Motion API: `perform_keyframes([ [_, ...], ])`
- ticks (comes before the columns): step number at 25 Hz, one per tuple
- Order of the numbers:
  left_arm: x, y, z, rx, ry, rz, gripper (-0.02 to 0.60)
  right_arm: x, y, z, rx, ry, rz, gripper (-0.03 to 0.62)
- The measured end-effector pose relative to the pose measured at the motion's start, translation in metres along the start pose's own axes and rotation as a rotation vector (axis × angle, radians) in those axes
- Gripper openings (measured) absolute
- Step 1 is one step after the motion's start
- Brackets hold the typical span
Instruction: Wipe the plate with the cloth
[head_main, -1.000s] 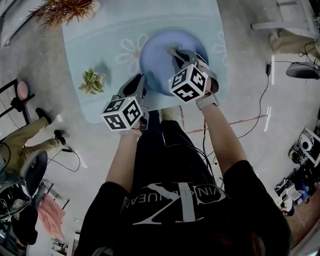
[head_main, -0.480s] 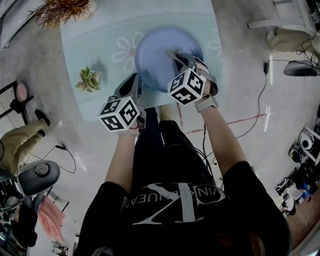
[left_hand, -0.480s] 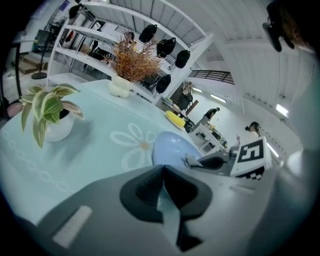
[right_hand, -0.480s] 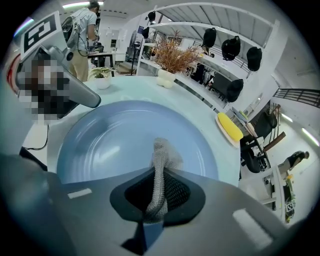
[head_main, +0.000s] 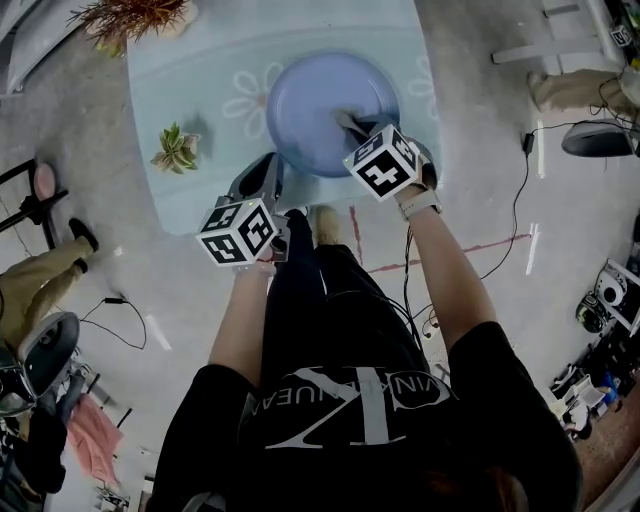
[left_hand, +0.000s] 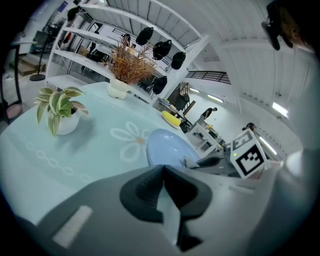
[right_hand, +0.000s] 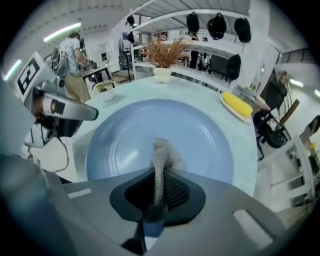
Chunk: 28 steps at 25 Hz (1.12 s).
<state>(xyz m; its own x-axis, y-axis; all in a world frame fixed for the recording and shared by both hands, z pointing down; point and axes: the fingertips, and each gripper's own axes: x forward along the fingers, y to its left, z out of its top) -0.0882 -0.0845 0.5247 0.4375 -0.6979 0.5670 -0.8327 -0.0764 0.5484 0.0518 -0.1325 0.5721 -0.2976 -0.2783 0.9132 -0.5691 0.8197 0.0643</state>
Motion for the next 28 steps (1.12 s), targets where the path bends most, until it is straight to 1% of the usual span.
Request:
perform_keyframes([
  [1, -0.003, 0.0, -0.001, 0.001, -0.003, 0.002, 0.0, -0.003, 0.004, 0.0, 0.053, -0.015, 0.052, 0.034],
  [3, -0.01, -0.002, -0.001, 0.001, -0.014, 0.008, 0.0, -0.013, 0.011, 0.005, 0.163, -0.083, 0.137, 0.034],
  [4, -0.013, -0.003, -0.001, 0.001, -0.021, 0.012, 0.0, -0.019, 0.012, 0.007, 0.208, -0.122, 0.161, 0.034],
  [6, -0.019, -0.006, 0.001, 0.003, -0.039, 0.017, 0.0, -0.031, 0.013, 0.009, 0.262, -0.187, 0.173, 0.034],
  [11, -0.042, -0.019, 0.013, 0.025, -0.1, 0.028, 0.0, -0.066, 0.013, 0.008, 0.308, -0.31, 0.154, 0.034],
  [20, -0.083, -0.028, 0.052, 0.147, -0.242, 0.082, 0.0, -0.126, -0.001, 0.024, 0.311, -0.503, 0.066, 0.034],
  [24, -0.099, -0.04, 0.07, 0.186, -0.292, 0.084, 0.0, -0.152, -0.007, 0.031, 0.308, -0.573, 0.026, 0.034],
  [28, -0.116, -0.057, 0.087, 0.247, -0.345, 0.086, 0.0, -0.181, -0.011, 0.036, 0.304, -0.645, -0.013, 0.034],
])
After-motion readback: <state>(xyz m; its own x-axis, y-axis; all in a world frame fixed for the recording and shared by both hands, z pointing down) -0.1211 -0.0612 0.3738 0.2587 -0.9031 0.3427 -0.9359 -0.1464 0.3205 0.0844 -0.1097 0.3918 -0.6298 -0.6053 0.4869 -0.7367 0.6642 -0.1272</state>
